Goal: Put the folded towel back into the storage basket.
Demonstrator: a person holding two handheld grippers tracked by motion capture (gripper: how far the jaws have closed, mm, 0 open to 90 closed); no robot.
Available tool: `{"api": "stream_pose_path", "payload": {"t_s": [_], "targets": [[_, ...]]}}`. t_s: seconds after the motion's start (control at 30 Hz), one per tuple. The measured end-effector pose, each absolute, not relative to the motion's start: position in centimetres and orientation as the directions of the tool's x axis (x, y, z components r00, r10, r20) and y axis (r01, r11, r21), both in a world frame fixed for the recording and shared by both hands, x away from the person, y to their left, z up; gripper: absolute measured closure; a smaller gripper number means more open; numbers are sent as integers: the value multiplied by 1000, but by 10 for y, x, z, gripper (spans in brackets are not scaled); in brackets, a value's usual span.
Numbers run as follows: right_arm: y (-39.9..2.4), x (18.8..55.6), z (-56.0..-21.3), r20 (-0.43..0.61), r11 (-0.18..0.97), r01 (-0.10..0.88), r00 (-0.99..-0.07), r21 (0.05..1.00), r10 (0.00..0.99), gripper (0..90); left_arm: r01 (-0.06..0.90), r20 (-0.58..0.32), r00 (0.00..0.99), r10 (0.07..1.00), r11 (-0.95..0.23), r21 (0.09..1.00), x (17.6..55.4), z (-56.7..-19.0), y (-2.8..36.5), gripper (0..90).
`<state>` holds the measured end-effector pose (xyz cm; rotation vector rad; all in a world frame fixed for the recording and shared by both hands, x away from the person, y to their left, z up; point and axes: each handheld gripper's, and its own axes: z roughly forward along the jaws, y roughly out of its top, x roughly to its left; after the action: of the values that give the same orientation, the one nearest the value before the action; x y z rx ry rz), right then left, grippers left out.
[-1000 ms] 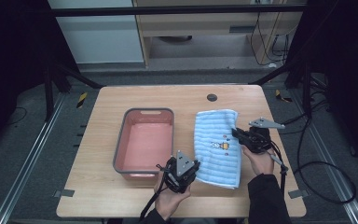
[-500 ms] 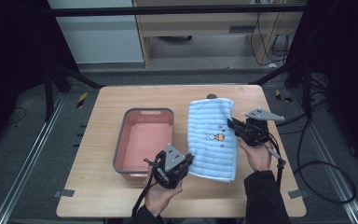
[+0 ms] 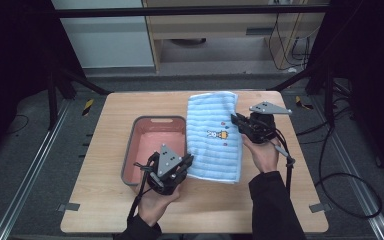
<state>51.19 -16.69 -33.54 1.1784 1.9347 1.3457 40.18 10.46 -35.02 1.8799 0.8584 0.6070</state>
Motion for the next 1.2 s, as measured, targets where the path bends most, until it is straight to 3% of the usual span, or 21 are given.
{"api": "stream_pose_path", "payload": {"t_s": [0.63,1.2], "targets": [[-91,532,-323,57,169,334,-571,927,819,826,330,30,545,838,-247,911,404,-346,173,861],[-31,553,-336,66,195,351,-612,916,788,825,377,25,472,881,-227,898,411,-361,221,861]]}}
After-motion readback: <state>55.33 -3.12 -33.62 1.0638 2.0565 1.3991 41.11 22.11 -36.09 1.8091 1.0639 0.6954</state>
